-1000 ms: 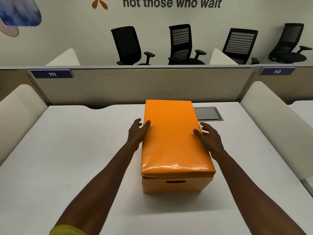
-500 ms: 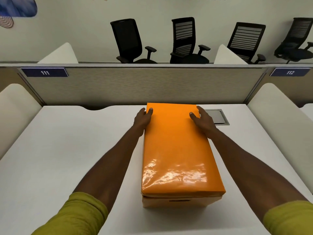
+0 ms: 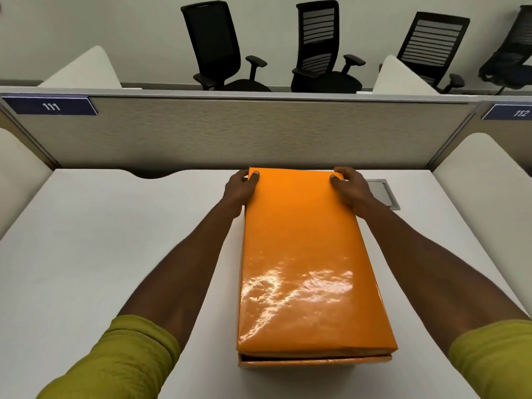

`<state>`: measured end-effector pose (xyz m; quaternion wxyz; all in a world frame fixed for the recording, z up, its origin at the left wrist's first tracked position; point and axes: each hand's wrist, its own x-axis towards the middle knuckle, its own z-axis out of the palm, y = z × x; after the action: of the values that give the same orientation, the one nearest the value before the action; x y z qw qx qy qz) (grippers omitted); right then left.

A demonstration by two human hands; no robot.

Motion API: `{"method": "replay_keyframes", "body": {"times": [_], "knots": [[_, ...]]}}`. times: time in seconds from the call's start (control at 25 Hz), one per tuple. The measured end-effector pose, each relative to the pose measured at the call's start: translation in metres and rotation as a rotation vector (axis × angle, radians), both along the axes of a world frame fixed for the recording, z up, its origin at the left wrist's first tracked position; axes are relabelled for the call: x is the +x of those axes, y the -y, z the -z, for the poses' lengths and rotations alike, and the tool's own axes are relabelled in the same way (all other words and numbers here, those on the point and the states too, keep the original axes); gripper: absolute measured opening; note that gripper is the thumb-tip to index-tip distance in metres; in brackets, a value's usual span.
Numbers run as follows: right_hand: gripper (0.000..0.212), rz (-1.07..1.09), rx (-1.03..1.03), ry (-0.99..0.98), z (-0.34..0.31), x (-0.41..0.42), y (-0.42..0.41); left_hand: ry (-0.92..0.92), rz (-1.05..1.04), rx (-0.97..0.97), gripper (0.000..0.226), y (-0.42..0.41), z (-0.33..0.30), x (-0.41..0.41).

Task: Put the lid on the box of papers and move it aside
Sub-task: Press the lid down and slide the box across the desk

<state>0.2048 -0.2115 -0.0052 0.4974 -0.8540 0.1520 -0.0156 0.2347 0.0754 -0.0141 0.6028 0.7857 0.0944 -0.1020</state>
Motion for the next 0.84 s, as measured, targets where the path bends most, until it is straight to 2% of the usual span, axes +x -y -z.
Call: {"method": "replay_keyframes", "body": {"times": [0.36, 0.6, 0.76, 0.84], "knots": [[0.042, -0.091, -0.066, 0.001, 0.013, 0.004, 0.004, -0.021, -0.054, -0.091, 0.043, -0.003, 0.024, -0.001], [0.038, -0.093, -0.049, -0.033, 0.01, 0.002, 0.008, -0.01, -0.046, -0.112, 0.045, -0.001, 0.027, -0.012], [0.04, -0.084, -0.195, 0.074, 0.012, -0.003, 0.008, -0.022, -0.008, -0.097, 0.049, 0.006, 0.026, -0.015], [0.042, -0.088, -0.215, 0.058, 0.012, -0.005, 0.006, -0.033, 0.02, -0.109, 0.048, 0.005, 0.027, -0.015]]}}
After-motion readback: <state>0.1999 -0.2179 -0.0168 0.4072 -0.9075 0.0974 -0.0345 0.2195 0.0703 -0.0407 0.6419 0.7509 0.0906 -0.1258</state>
